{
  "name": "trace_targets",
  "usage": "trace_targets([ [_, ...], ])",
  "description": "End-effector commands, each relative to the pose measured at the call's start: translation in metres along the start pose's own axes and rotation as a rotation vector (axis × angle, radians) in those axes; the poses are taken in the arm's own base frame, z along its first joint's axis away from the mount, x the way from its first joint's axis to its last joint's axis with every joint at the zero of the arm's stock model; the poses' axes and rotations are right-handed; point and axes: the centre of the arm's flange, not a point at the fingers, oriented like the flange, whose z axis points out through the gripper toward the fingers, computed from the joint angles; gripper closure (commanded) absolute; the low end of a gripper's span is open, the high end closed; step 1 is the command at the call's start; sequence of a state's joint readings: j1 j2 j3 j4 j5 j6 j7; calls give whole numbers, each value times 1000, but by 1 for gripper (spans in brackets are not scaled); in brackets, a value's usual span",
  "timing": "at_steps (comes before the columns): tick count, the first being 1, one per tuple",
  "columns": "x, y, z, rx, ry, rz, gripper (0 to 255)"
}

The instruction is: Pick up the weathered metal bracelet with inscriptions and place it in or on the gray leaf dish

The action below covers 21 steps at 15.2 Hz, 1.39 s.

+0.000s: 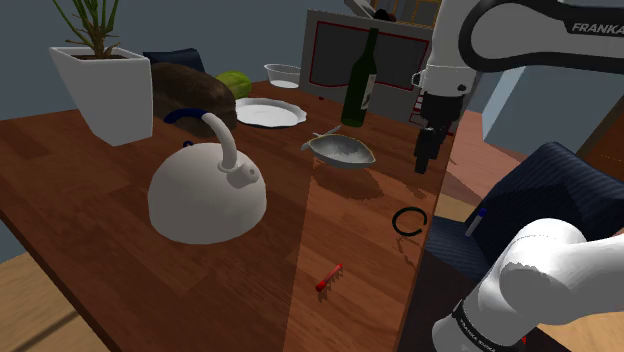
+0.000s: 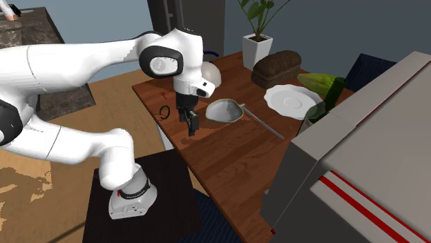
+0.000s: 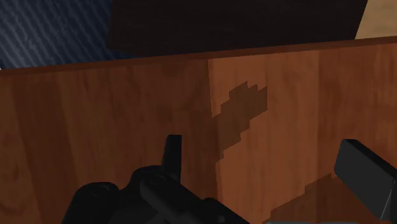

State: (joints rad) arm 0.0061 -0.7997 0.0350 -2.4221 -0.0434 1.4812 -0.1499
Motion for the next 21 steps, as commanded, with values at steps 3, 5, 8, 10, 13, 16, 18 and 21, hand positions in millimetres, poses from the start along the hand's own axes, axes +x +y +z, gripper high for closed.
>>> trace_targets([
  [3,-17,-21,1,27,73,-22,0],
  [5,-35,-42,3,55,146,-44,0],
  [8,-62,-73,7,96,255,-78,0],
  [10,-80,-93,11,123,328,-100,0],
  [13,-107,-123,18,164,437,-133,0],
  [16,-120,-140,27,186,495,-151,0],
  [18,-115,-142,36,186,495,-151,0],
  [21,-107,-146,49,186,495,-151,0],
])
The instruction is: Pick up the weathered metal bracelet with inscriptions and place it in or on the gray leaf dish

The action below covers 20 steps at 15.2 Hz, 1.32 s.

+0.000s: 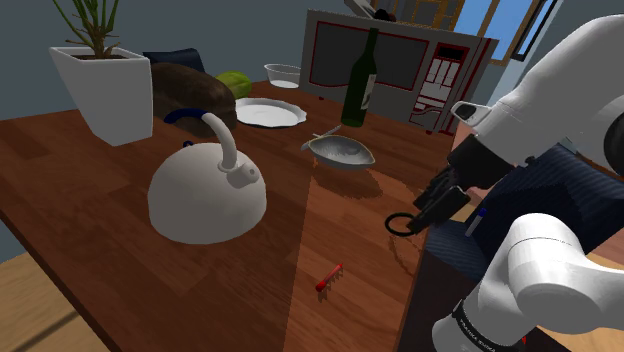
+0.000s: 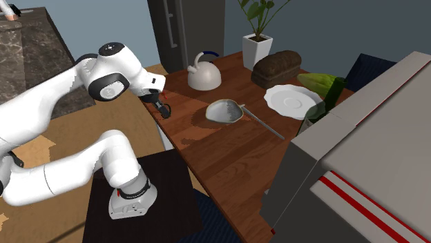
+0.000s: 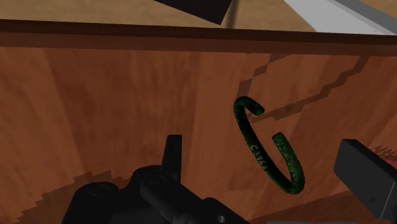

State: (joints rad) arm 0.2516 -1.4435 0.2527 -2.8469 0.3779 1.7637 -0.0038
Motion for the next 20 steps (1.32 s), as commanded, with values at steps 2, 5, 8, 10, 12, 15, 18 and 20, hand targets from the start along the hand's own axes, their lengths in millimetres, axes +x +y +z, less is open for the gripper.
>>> trace_targets([
  [2,0,0,13,0,1,0,0],
  [5,0,0,13,0,1,0,0],
  [8,0,0,13,0,1,0,0],
  [10,0,0,13,0,1,0,255],
  [12,0,0,13,0,1,0,255],
  [15,0,0,13,0,1,0,255],
  [18,0,0,13,0,1,0,255],
  [20,2,0,9,0,1,0,255],
])
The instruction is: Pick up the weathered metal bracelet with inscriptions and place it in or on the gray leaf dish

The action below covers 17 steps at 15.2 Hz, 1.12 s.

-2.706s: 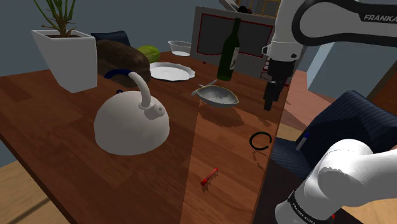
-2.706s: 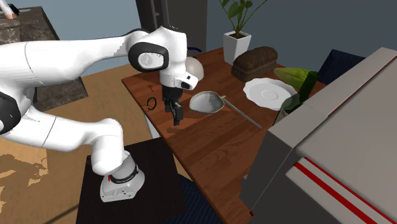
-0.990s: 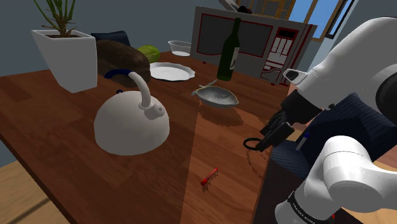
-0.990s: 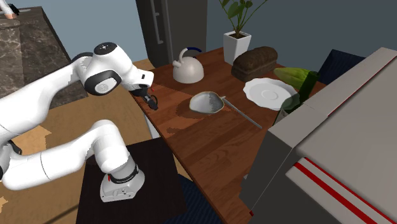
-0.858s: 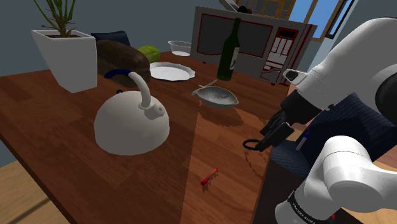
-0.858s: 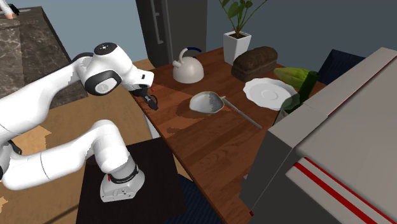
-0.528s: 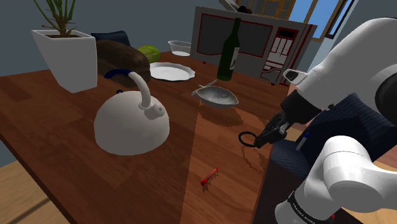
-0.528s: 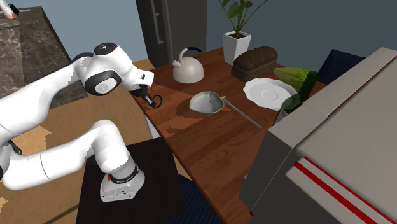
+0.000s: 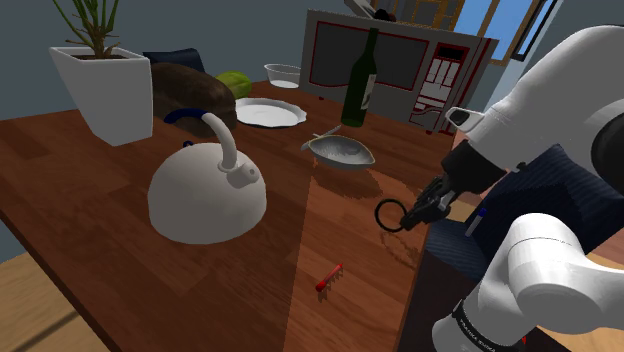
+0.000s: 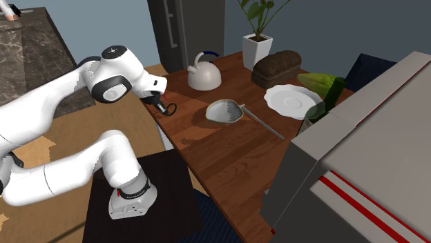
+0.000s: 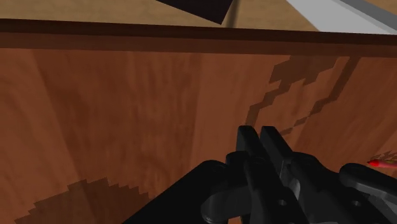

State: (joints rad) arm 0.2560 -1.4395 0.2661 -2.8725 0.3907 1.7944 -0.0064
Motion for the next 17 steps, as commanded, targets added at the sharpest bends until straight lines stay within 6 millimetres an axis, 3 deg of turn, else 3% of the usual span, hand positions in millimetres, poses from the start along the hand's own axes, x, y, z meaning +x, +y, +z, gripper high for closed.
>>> trace_targets([
  [1,3,-1,-8,0,0,0,255],
  [17,32,-12,-86,0,0,0,255],
])
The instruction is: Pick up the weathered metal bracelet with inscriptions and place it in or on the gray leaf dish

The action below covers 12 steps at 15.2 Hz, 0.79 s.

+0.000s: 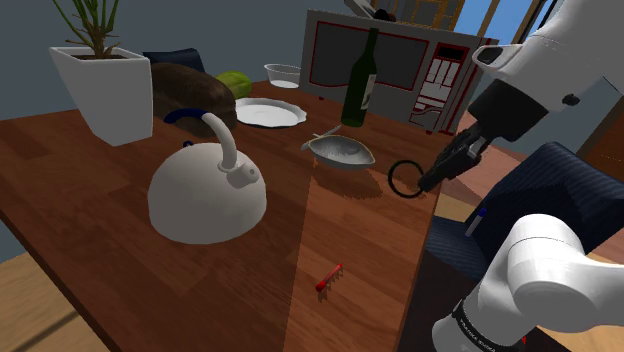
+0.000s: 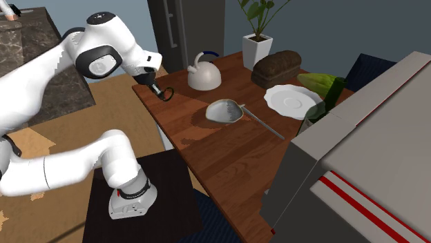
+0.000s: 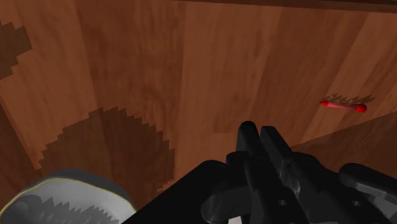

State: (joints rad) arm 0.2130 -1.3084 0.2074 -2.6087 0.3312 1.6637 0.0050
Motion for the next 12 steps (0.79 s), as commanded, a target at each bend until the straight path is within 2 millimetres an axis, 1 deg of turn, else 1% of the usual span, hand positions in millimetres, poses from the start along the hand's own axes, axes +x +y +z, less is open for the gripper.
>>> trace_targets([
  [1,3,-1,-9,0,0,0,255],
  [5,10,-3,-27,0,0,0,255],
  [12,81,54,-10,0,0,0,255],
])
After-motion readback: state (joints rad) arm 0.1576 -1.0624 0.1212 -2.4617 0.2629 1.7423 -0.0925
